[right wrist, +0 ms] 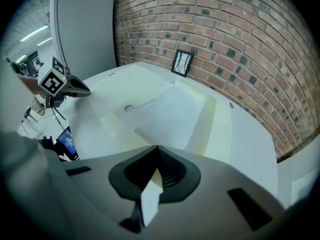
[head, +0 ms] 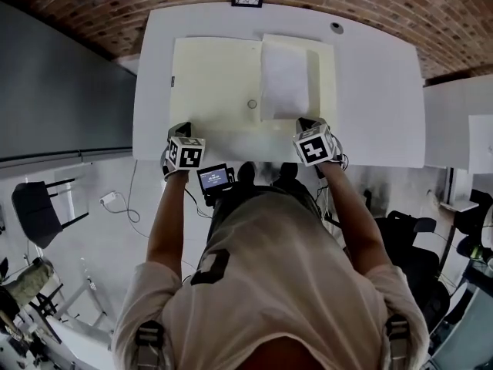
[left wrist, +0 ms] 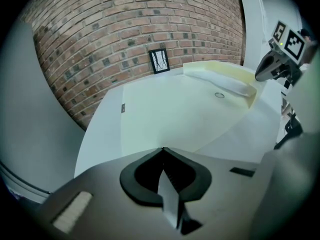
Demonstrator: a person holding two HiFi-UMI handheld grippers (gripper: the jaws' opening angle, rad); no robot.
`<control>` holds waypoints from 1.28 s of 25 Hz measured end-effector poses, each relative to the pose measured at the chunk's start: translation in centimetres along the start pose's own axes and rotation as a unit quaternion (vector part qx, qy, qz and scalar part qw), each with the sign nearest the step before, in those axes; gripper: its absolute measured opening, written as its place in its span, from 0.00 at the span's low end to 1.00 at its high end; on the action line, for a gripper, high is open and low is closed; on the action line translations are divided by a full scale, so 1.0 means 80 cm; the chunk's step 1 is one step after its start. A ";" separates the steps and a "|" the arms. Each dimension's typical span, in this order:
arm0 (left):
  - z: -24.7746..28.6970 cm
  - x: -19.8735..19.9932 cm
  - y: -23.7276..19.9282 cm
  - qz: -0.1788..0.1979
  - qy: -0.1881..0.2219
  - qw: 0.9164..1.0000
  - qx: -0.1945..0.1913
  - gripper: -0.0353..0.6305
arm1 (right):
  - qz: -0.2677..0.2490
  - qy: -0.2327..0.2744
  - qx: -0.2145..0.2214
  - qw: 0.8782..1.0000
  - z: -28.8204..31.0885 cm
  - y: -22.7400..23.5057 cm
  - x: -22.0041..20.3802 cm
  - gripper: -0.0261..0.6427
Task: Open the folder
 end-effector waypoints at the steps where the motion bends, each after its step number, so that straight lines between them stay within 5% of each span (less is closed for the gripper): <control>1: 0.000 0.000 0.001 0.000 0.001 1.000 -0.001 0.06 | 0.002 0.002 -0.003 1.000 0.000 0.001 -0.001 0.05; 20: -0.001 0.002 0.006 -0.009 0.036 0.999 -0.007 0.06 | 0.014 0.025 -0.056 0.998 -0.007 0.003 -0.008 0.05; 32: -0.009 -0.008 0.003 -0.067 0.029 0.997 -0.010 0.06 | 0.020 0.057 -0.047 0.997 -0.013 -0.001 -0.010 0.05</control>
Point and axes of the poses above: the fingertips, and each gripper's own axes: z forward along the fingers, y to its right, x out of its top, the point moved 3 cm from there along -z, backward along the fingers, and after that the axes turned 1 degree about x, right-handed, at the moved point
